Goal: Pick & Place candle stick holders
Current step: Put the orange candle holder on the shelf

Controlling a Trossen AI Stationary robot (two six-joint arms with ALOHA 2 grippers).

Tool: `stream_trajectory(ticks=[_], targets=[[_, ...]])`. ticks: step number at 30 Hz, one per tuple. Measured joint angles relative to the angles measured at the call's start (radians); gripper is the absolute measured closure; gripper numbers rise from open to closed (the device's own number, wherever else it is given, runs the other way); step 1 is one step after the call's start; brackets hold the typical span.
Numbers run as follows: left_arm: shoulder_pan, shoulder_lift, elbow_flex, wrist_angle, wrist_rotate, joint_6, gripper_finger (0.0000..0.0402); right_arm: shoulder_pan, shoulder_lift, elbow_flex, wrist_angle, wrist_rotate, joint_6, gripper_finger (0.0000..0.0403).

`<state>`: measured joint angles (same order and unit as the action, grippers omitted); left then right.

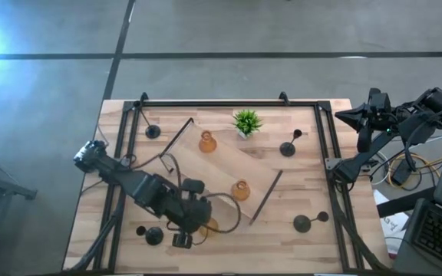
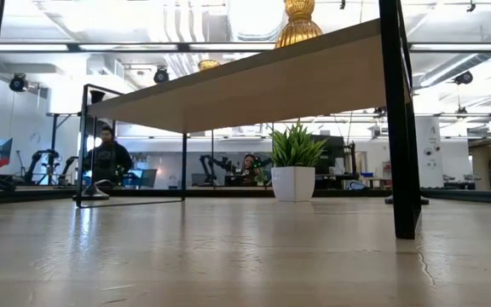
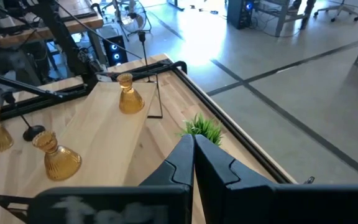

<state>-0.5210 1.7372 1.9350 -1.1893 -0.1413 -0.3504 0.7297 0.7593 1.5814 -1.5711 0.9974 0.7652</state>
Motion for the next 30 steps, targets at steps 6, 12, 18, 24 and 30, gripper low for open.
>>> stream_trajectory(ticks=[6, 12, 18, 24, 30], targets=[[0.063, 0.000, 0.119, -0.145, -0.027, -0.003, 0.0370, 0.000, 0.000, 0.000, 0.000, 0.000, -0.002, 0.0394], [0.141, -0.001, 0.175, -0.266, -0.148, 0.041, 0.0370, 0.000, 0.000, 0.000, 0.000, 0.000, -0.010, 0.0394], [0.248, 0.012, 0.170, -0.262, -0.211, 0.151, 0.0370, 0.000, 0.000, 0.000, 0.000, 0.000, -0.010, 0.0394], [0.325, 0.029, 0.169, -0.254, -0.214, 0.239, 0.0370, 0.000, 0.000, 0.000, 0.000, 0.000, -0.015, 0.0394], [0.362, 0.070, 0.166, -0.227, -0.180, 0.329, 0.0370, 0.000, 0.000, 0.000, 0.000, 0.000, -0.025, 0.0394]])
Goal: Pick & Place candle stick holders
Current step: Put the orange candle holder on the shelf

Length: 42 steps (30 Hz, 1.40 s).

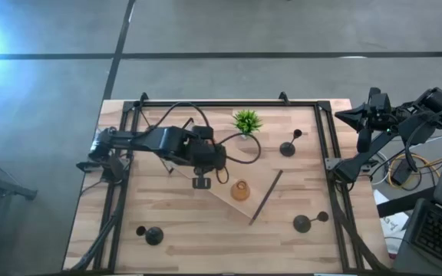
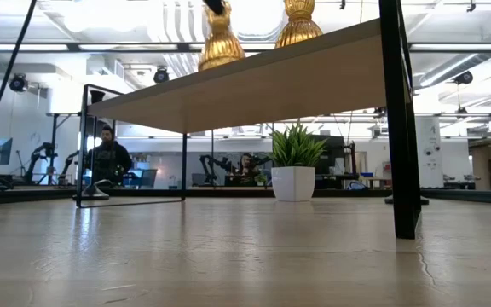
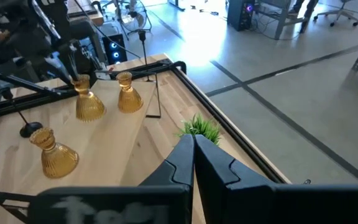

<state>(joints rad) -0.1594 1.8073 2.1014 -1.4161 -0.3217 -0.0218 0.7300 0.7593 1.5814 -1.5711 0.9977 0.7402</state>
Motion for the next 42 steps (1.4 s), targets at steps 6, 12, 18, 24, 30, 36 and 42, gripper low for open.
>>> stream_trajectory(ticks=[6, 12, 18, 24, 30, 36, 42], targets=[[0.014, 0.029, -0.001, 0.015, 0.018, 0.052, 0.0370, 0.000, -0.008, 0.000, 0.000, 0.009, -0.001, 0.0394], [0.021, 0.035, -0.015, 0.046, 0.038, 0.094, 0.0371, 0.000, -0.013, 0.000, 0.000, 0.029, -0.009, 0.0394], [0.035, 0.051, -0.031, 0.081, 0.041, 0.139, 0.0371, 0.000, -0.013, 0.000, 0.000, 0.029, -0.011, 0.0394], [0.046, 0.063, -0.037, 0.089, 0.043, 0.159, 0.0371, 0.000, -0.013, 0.000, 0.000, 0.029, -0.011, 0.0394], [0.049, 0.062, -0.045, 0.097, 0.071, 0.182, 0.0371, 0.000, -0.014, 0.000, 0.000, 0.029, -0.019, 0.0394], [0.055, 0.062, -0.045, 0.107, 0.070, 0.211, 0.0371, 0.000, -0.014, 0.000, 0.000, 0.029, -0.021, 0.0394], [0.055, 0.062, -0.045, 0.118, 0.070, 0.235, 0.0361, 0.000, -0.014, 0.000, 0.000, 0.029, -0.020, 0.0394]])
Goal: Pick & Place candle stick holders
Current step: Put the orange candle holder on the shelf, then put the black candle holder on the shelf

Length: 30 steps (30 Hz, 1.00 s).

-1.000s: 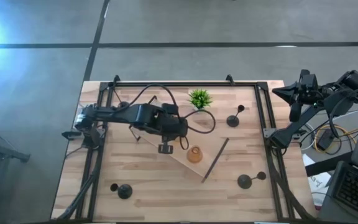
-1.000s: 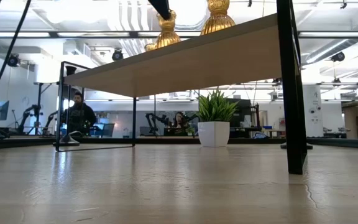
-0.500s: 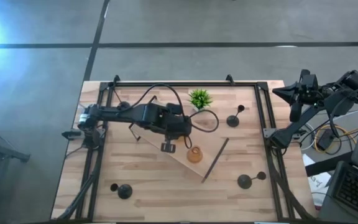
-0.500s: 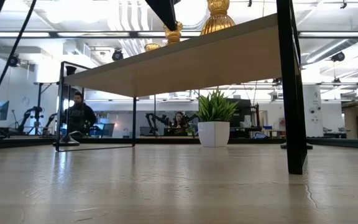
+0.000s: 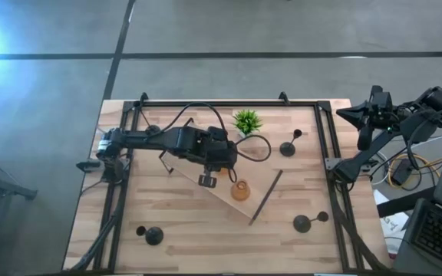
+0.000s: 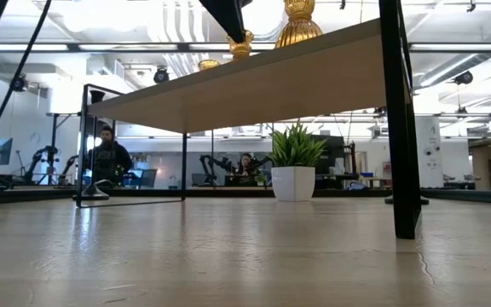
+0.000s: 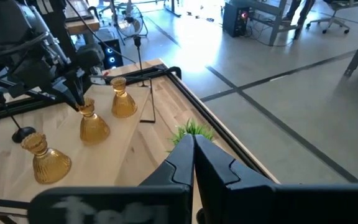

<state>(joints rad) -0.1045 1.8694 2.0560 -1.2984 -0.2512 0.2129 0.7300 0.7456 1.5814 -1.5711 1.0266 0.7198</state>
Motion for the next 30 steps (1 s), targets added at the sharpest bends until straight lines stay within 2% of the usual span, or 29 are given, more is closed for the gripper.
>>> stream_trajectory(ticks=[4, 7, 21, 30], targets=[[0.000, 0.000, 0.000, 0.016, -0.001, 0.003, 0.0316, 0.000, 0.000, 0.000, 0.000, 0.000, 0.001, 0.0394], [0.000, 0.000, 0.000, 0.016, -0.001, 0.013, 0.0299, 0.000, 0.000, 0.000, 0.000, 0.000, 0.001, 0.0394], [-0.004, -0.001, 0.012, -0.014, 0.026, -0.001, 0.0294, 0.000, -0.006, 0.000, 0.000, -0.001, 0.001, 0.0394], [-0.004, -0.005, 0.115, -0.056, 0.040, -0.024, 0.0294, 0.000, -0.007, 0.000, 0.000, -0.001, 0.001, 0.0394]])
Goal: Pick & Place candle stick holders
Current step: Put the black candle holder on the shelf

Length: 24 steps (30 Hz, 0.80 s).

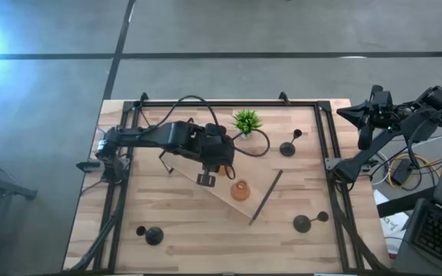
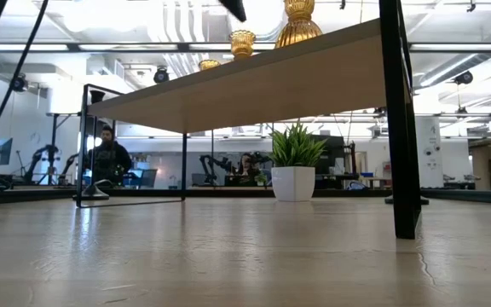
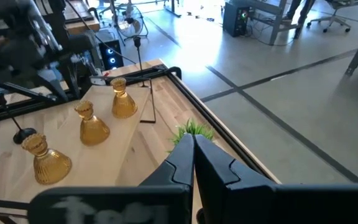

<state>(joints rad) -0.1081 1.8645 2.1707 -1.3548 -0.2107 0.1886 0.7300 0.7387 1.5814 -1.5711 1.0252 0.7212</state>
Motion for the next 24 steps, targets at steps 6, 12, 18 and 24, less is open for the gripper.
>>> stream_trajectory(ticks=[6, 12, 18, 24], targets=[[0.000, -0.001, 0.126, -0.021, 0.004, 0.000, 0.0294, 0.000, 0.000, 0.000, 0.000, 0.000, 0.000, 0.0394], [0.000, -0.070, 0.154, 0.040, 0.002, -0.008, 0.0293, 0.000, 0.000, 0.000, 0.000, 0.000, 0.000, 0.0394], [0.002, -0.153, 0.159, 0.050, -0.039, -0.076, 0.0293, 0.000, 0.000, 0.000, 0.000, 0.000, 0.000, 0.0394], [0.002, -0.230, 0.146, 0.054, -0.147, -0.134, 0.0293, 0.000, 0.000, 0.000, 0.000, 0.000, 0.005, 0.0394]])
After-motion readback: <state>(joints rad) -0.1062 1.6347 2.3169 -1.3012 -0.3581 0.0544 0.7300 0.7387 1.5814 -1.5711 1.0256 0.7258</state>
